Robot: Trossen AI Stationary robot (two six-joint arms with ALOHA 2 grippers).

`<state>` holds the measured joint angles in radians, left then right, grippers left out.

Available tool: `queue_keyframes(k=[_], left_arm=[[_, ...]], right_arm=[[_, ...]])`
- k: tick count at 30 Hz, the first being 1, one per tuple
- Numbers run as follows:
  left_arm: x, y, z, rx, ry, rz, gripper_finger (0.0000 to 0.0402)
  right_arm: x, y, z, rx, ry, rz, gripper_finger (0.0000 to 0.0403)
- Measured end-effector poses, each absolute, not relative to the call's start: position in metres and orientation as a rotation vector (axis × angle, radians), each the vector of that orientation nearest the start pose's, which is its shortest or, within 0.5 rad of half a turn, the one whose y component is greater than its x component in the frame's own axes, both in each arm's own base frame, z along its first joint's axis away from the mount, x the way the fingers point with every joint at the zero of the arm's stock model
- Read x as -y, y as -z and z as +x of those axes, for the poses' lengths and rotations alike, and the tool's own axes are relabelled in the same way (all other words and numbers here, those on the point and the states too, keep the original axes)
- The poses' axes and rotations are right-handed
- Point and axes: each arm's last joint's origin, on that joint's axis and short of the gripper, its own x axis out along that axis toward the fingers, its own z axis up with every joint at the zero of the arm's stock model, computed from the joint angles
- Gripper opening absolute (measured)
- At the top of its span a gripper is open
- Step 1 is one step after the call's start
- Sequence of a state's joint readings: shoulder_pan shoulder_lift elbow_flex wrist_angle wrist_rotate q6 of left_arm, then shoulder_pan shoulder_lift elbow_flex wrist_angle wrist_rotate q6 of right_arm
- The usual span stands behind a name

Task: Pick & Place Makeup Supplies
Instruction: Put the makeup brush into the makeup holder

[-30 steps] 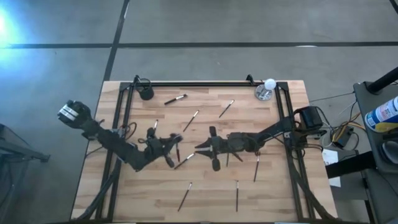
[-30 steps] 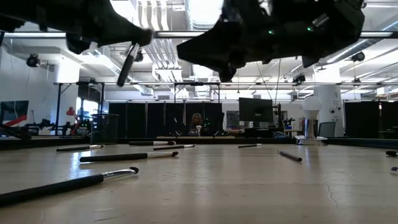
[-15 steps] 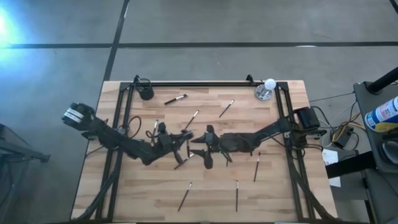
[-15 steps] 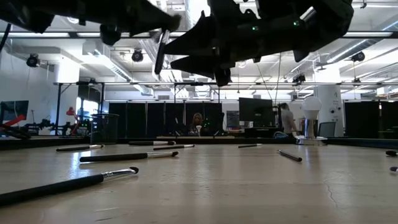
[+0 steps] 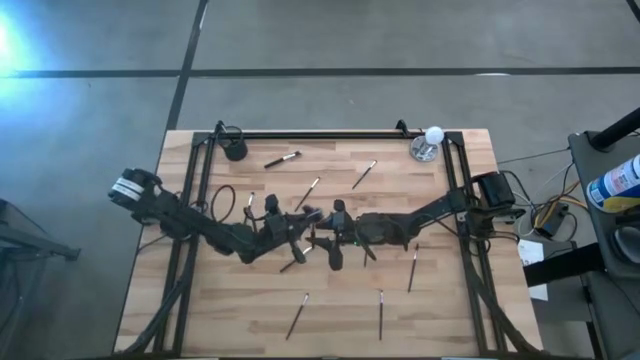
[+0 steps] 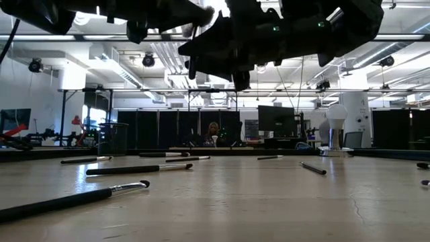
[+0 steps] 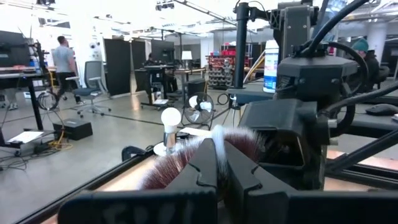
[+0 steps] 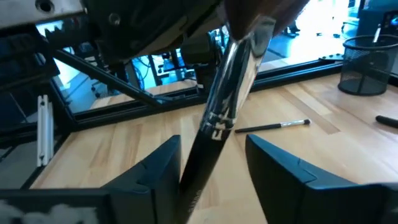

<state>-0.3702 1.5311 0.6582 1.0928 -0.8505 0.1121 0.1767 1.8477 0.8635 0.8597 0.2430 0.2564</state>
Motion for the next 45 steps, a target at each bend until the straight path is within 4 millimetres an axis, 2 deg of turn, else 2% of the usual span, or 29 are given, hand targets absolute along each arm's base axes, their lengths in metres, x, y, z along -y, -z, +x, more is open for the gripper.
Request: queue_keyframes(k=[9, 18, 23, 29, 35, 45], left_arm=[[0.087, -0.247, 0.281, 0.190, -0.462, -0.051, 0.0019], [0.089, -0.255, 0.267, 0.122, -0.437, -0.105, 0.0072], [0.096, -0.249, 0.263, 0.060, -0.415, -0.111, 0.0104], [0.094, -0.238, 0.267, 0.016, -0.481, -0.125, 0.0133], [0.088, -0.240, 0.274, 0.031, -0.511, -0.134, 0.0147], [0.078, -0.250, 0.281, 0.060, -0.547, -0.147, 0.0147]], right_arm=[[-0.062, -0.175, 0.367, -0.109, 0.100, 0.165, 0.0037], [-0.062, -0.177, 0.366, -0.101, 0.146, 0.138, 0.0037], [-0.058, -0.181, 0.364, -0.074, 0.281, 0.130, 0.0037], [-0.057, -0.185, 0.363, -0.053, 0.362, 0.135, 0.0037], [-0.059, -0.187, 0.364, -0.047, 0.358, 0.128, 0.0037], [-0.061, -0.190, 0.365, -0.043, 0.358, 0.109, 0.0037]])
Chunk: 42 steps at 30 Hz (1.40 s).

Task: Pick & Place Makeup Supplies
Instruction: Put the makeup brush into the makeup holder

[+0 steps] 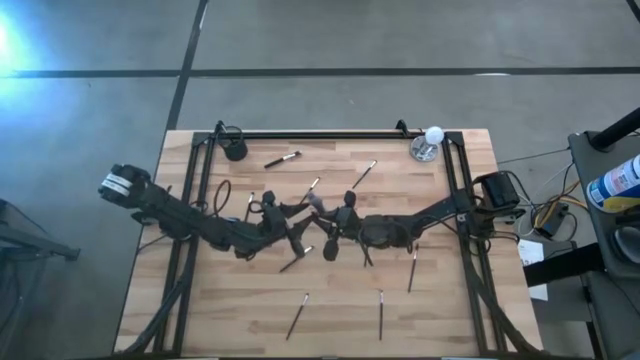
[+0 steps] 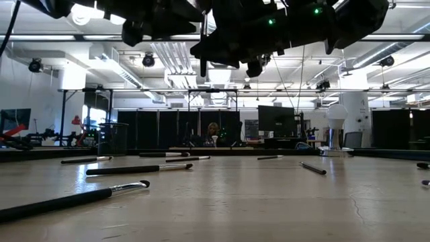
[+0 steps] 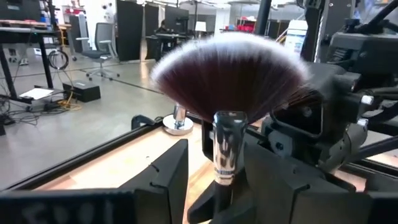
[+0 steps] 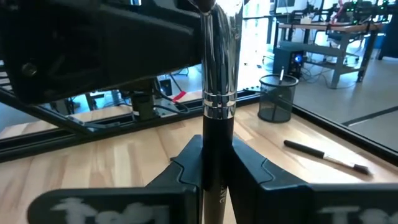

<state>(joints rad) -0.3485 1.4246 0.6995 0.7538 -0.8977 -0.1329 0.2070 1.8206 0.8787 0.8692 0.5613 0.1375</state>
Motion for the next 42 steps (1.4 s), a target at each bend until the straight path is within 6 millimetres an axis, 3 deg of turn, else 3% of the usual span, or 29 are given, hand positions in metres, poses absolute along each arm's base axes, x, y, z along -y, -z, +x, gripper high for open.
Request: queue_keyframes(k=[42], left_arm=[[0.059, -0.259, 0.291, 0.084, -0.472, -0.099, 0.0147]], right_arm=[[-0.065, -0.194, 0.368, -0.037, 0.313, 0.090, 0.0037]])
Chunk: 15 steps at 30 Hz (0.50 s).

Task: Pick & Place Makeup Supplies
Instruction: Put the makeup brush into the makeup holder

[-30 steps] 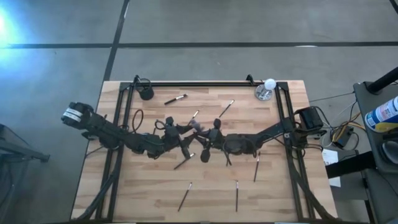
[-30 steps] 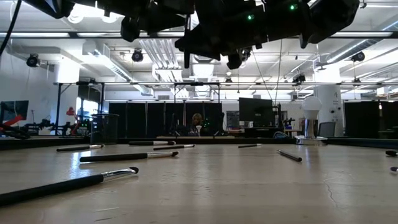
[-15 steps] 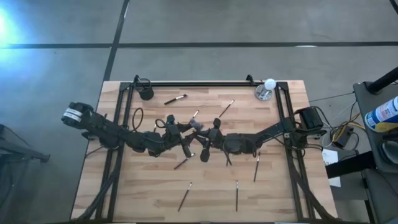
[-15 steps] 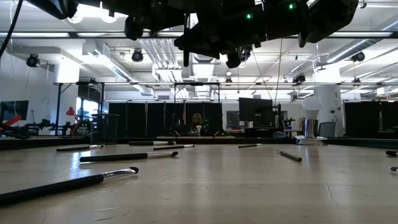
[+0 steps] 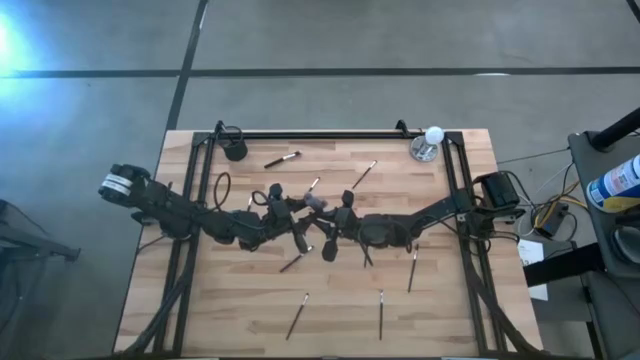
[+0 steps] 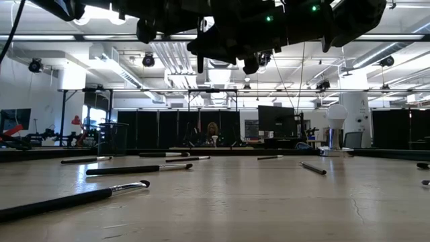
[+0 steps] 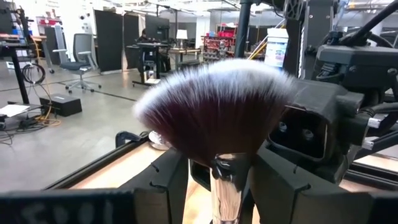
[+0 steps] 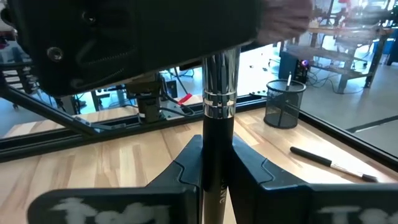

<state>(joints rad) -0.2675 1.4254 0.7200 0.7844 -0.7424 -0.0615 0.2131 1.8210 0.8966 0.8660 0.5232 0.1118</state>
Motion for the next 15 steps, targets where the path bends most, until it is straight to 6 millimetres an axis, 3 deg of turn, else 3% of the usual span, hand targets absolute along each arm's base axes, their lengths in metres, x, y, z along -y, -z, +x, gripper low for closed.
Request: queue_keyframes(k=[6, 11, 15], left_arm=[[0.059, -0.260, 0.292, 0.073, -0.476, -0.064, 0.0144], [0.060, -0.265, 0.293, 0.075, -0.476, -0.041, 0.0088], [0.059, -0.270, 0.295, 0.087, -0.486, -0.037, 0.0065]], right_arm=[[-0.065, -0.195, 0.368, -0.035, 0.310, 0.091, 0.0037], [-0.065, -0.195, 0.368, -0.032, 0.309, 0.085, 0.0038], [-0.065, -0.196, 0.368, -0.030, 0.305, 0.074, 0.0074]])
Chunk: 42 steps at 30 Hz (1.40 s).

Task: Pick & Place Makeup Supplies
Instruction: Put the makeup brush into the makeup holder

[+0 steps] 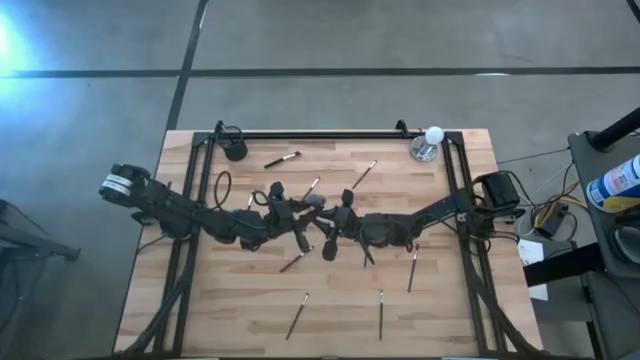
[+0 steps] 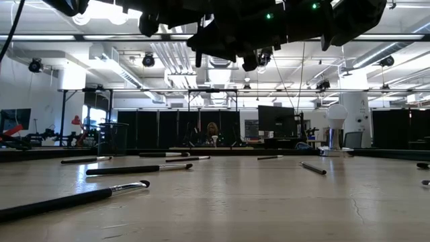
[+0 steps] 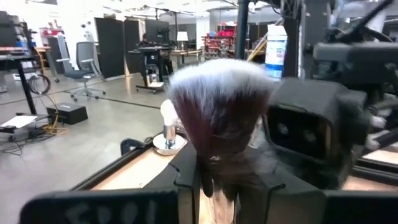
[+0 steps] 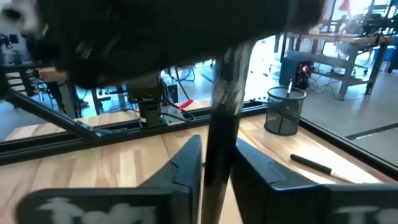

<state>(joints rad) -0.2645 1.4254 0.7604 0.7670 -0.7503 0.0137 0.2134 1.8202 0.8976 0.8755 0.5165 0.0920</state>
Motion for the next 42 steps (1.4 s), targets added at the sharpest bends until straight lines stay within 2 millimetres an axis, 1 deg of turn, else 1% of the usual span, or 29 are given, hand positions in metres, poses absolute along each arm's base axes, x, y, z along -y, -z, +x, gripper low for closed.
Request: queue_keyframes(k=[4, 8, 10, 14, 18, 22, 28, 34, 37, 40, 42], left_arm=[[0.058, -0.274, 0.294, 0.098, -0.514, -0.028, 0.0065], [0.057, -0.277, 0.291, 0.100, -0.552, -0.016, 0.0065], [0.055, -0.281, 0.289, 0.102, -0.570, -0.001, 0.0065], [0.046, -0.290, 0.282, 0.104, -0.666, 0.025, 0.0065], [0.030, -0.290, 0.272, 0.073, -0.741, 0.048, 0.0065], [-0.001, -0.283, 0.255, 0.067, -0.862, 0.041, 0.0065], [-0.062, -0.269, 0.217, 0.072, -1.089, 0.019, 0.0065], [-0.117, -0.252, 0.181, 0.104, -1.212, -0.063, 0.0065], [-0.140, -0.245, 0.166, 0.101, -1.304, -0.083, 0.0065], [-0.157, -0.241, 0.154, 0.096, -1.390, -0.079, 0.0065], [-0.165, -0.240, 0.148, 0.110, -1.432, -0.070, 0.0065]], right_arm=[[-0.066, -0.195, 0.368, -0.039, 0.302, 0.077, 0.0114], [-0.065, -0.194, 0.368, -0.045, 0.303, 0.077, 0.0137], [-0.065, -0.192, 0.368, -0.060, 0.304, 0.072, 0.0145], [-0.066, -0.187, 0.367, -0.107, 0.303, 0.054, 0.0154], [-0.065, -0.183, 0.367, -0.148, 0.312, 0.037, 0.0153], [-0.068, -0.180, 0.365, -0.172, 0.306, 0.031, 0.0135], [-0.074, -0.175, 0.361, -0.188, 0.291, 0.015, 0.0091], [-0.074, -0.174, 0.359, -0.194, 0.286, -0.006, 0.0044], [-0.075, -0.173, 0.359, -0.196, 0.285, -0.011, 0.0026], [-0.075, -0.173, 0.359, -0.197, 0.282, -0.018, 0.0012], [-0.076, -0.173, 0.359, -0.197, 0.281, -0.018, 0.0009]])
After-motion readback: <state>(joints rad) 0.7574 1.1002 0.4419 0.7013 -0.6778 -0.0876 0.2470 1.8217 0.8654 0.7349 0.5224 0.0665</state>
